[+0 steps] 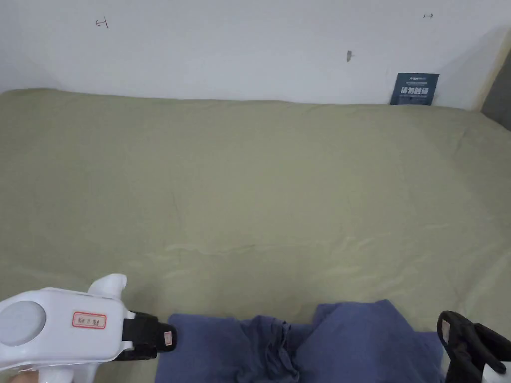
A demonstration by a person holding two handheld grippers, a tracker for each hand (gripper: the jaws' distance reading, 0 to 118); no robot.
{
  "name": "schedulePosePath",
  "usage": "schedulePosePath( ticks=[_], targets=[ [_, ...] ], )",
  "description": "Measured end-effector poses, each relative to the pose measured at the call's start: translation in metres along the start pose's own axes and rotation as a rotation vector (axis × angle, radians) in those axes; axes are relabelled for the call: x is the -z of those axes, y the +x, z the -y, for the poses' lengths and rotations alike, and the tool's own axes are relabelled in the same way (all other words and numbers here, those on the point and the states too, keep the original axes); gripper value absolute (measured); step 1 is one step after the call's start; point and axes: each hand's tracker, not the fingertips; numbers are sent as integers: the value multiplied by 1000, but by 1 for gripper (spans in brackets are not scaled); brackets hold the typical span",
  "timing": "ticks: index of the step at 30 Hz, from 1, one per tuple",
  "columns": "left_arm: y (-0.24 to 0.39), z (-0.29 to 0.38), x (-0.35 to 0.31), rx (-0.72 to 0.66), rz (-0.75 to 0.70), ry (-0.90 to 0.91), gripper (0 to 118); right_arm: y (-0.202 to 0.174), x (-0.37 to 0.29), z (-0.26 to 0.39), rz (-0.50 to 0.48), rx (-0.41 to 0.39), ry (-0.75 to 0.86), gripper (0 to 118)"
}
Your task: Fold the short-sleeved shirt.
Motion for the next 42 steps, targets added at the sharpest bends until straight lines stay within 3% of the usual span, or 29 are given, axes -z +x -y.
schedulePosePath(
  ticks=[3, 4, 5, 7, 8, 11, 15, 18, 19, 20, 21, 22, 27, 37, 40, 42],
  targets=[
    [-16, 6, 7, -32, 34, -27, 1, -7, 0, -2, -9, -12, -1, 0],
    [-18, 8, 10, -38, 41, -22, 8, -8, 0, -2, -11, -13, 0, 0],
    [-22, 8, 14, -45, 64, -24, 31, -9, 0, -3, -13, -14, 0, 0],
    [-25, 7, 24, -60, 177, -38, 117, -10, 0, -5, -13, -20, 0, 0],
    [-27, 8, 34, -91, 206, -45, 118, -10, 0, -5, -11, -23, 0, 0],
    [-37, 3, 57, -188, 293, -88, 118, -10, 0, -6, -9, -30, -3, 0],
    [-41, -1, 79, -216, 423, -84, 118, -7, -3, -3, 2, -28, -11, 0],
    [-36, -1, 86, -218, 426, -101, 118, -3, -3, 0, 12, -24, -22, 0],
    [-31, -1, 84, -204, 412, -103, 110, -2, -4, 0, 17, -23, -24, 0],
    [-30, -1, 80, -179, 379, -102, 86, -1, -4, 0, 19, -20, -24, 0],
    [-28, -1, 80, -160, 303, -101, 40, 0, -5, 1, 20, -16, -24, 0],
    [-28, 2, 78, -148, 271, -81, 10, 1, -5, 1, 20, -8, -25, 0],
    [-42, 3, 63, -211, 304, -75, 9, 2, -6, -1, 13, 7, -15, 0],
    [-59, 0, -72, -276, 49, 93, 9, -1, -5, -5, -30, 12, 8, 0],
    [-43, -9, -102, -221, -85, 150, 9, -3, -4, -5, -47, 15, 11, 0],
    [-24, -14, -104, -205, -80, 135, 9, -6, -5, -4, -52, 9, 13, 0]
  ],
)
